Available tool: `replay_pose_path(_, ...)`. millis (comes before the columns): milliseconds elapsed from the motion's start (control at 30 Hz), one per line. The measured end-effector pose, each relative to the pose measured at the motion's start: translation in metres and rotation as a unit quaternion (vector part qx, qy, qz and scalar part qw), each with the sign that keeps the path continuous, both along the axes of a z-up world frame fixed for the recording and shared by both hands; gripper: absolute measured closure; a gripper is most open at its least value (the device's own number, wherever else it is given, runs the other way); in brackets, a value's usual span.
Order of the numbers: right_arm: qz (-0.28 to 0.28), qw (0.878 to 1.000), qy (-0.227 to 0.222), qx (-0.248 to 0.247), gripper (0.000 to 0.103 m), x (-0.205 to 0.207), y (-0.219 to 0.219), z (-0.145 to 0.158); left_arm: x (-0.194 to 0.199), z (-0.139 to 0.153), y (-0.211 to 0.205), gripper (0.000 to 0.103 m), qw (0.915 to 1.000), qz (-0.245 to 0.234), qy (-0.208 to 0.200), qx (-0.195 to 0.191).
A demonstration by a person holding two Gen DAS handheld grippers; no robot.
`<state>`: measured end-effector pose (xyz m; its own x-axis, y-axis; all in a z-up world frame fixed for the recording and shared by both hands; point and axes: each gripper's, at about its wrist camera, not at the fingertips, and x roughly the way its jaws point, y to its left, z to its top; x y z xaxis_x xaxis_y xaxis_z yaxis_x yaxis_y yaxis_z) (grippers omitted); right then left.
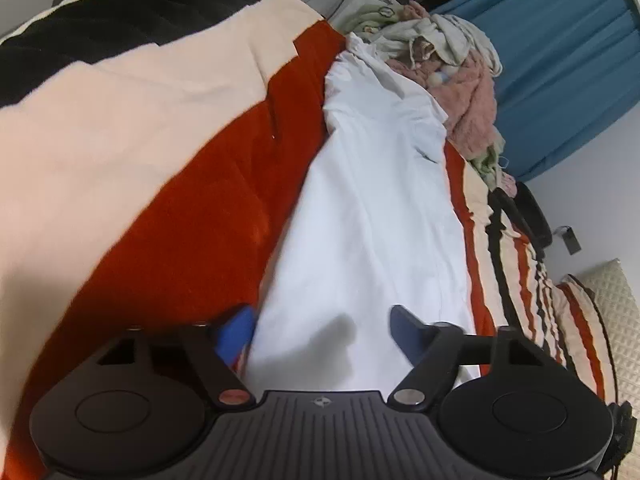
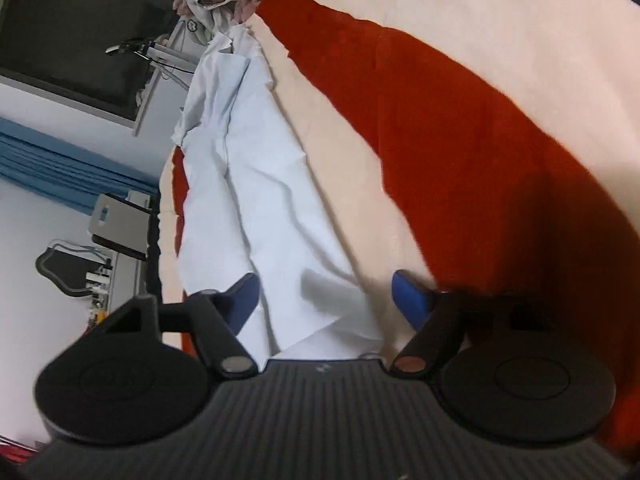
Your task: Fold clothes
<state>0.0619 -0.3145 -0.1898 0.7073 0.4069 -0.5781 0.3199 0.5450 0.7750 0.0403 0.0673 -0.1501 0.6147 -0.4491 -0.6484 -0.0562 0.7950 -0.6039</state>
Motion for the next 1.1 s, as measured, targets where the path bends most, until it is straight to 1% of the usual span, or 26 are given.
replay_pose_path(33, 0.003, 1.000, -0.003, 0.000, 0.047, -0.001, 0.001, 0.001, -0.001, 0.000, 0.001, 0.051, 1.0000, -0.002, 0.002, -0.003)
replay_pose_path(67, 0.007, 1.000, -0.005, 0.004, 0.057, -0.003, 0.002, 0.002, -0.002, 0.000, 0.001, 0.061, 1.0000, -0.001, 0.003, -0.002)
replay_pose_path(100, 0.013, 1.000, -0.005, 0.013, 0.074, -0.005, 0.002, 0.002, -0.004, 0.001, 0.002, 0.065, 1.0000, 0.000, 0.003, 0.000)
replay_pose_path(133, 0.019, 1.000, -0.006, 0.022, 0.082, -0.008, 0.002, 0.001, -0.006, 0.002, 0.003, 0.072, 1.0000, 0.002, 0.002, 0.000)
replay_pose_path(167, 0.023, 0.999, -0.007, 0.025, 0.085, -0.010, 0.003, 0.002, -0.007, 0.003, 0.003, 0.081, 1.0000, 0.007, 0.001, 0.000)
replay_pose_path(200, 0.024, 0.999, -0.010, 0.020, 0.089, -0.013, 0.003, 0.005, -0.008, 0.005, 0.004, 0.088, 0.9999, 0.011, -0.002, -0.002)
replay_pose_path(233, 0.021, 1.000, -0.013, 0.019, 0.089, -0.016, 0.001, 0.007, -0.010, 0.006, 0.005, 0.094, 0.9999, 0.016, -0.004, -0.004)
replay_pose_path(333, 0.011, 1.000, -0.017, 0.015, 0.088, -0.024, -0.004, 0.011, -0.016, 0.006, 0.009, 0.092, 0.9995, 0.029, 0.001, -0.011)
replay_pose_path(400, 0.000, 1.000, 0.001, 0.004, 0.086, -0.024, -0.007, 0.007, -0.018, 0.003, 0.010, 0.086, 0.9994, 0.031, 0.010, -0.011)
replay_pose_path(467, -0.011, 1.000, 0.019, -0.006, 0.086, -0.024, -0.009, 0.002, -0.019, -0.001, 0.009, 0.066, 0.9993, 0.026, 0.022, -0.013)
replay_pose_path(500, -0.014, 1.000, 0.027, -0.008, 0.086, -0.024, -0.010, 0.000, -0.019, -0.003, 0.008, 0.065, 0.9992, 0.021, 0.029, -0.017)
replay_pose_path(567, -0.013, 0.999, 0.036, 0.001, 0.085, -0.021, -0.011, -0.007, -0.019, -0.007, 0.004, 0.060, 0.9989, 0.011, 0.039, -0.022)
replay_pose_path(700, 0.003, 0.999, 0.039, 0.009, 0.085, -0.019, -0.007, -0.013, -0.023, -0.009, 0.001, 0.059, 0.9987, 0.003, 0.046, -0.022)
replay_pose_path(767, 0.011, 0.999, 0.038, 0.017, 0.085, -0.020, -0.006, -0.015, -0.028, -0.008, 0.001, 0.065, 0.9986, 0.002, 0.046, -0.026)
replay_pose_path(800, 0.018, 0.999, 0.037, 0.022, 0.085, -0.021, -0.005, -0.015, -0.031, -0.007, 0.001, 0.070, 0.9987, 0.005, 0.044, -0.024)
replay_pose_path(833, 0.024, 0.999, 0.036, 0.028, 0.085, -0.022, -0.005, -0.015, -0.033, -0.007, 0.001, 0.082, 0.9986, 0.006, 0.045, -0.027)
replay_pose_path(867, 0.031, 0.998, 0.035, 0.033, 0.085, -0.022, -0.003, -0.014, -0.035, -0.007, 0.002, 0.092, 0.9983, 0.006, 0.047, -0.032)
replay_pose_path(967, 0.041, 0.998, 0.036, 0.034, 0.085, -0.023, 0.002, -0.011, -0.042, -0.005, 0.006, 0.097, 0.9981, 0.019, 0.037, -0.046)
replay_pose_path(1000, 0.037, 0.998, 0.039, 0.038, 0.081, -0.024, 0.001, -0.011, -0.044, -0.004, 0.008, 0.098, 0.9978, 0.024, 0.030, -0.055)
replay_pose_path(1033, 0.032, 0.997, 0.043, 0.048, 0.075, -0.026, 0.000, -0.013, -0.046, -0.003, 0.010, 0.098, 0.9972, 0.030, 0.024, -0.064)
replay_pose_path(1067, 0.029, 0.997, 0.046, 0.059, 0.072, -0.028, 0.000, -0.014, -0.048, -0.001, 0.013, 0.099, 0.9966, 0.036, 0.020, -0.072)
replay_pose_path(1100, 0.028, 0.996, 0.045, 0.070, 0.066, -0.030, -0.001, -0.014, -0.051, 0.000, 0.015, 0.099, 0.9958, 0.042, 0.015, -0.080)
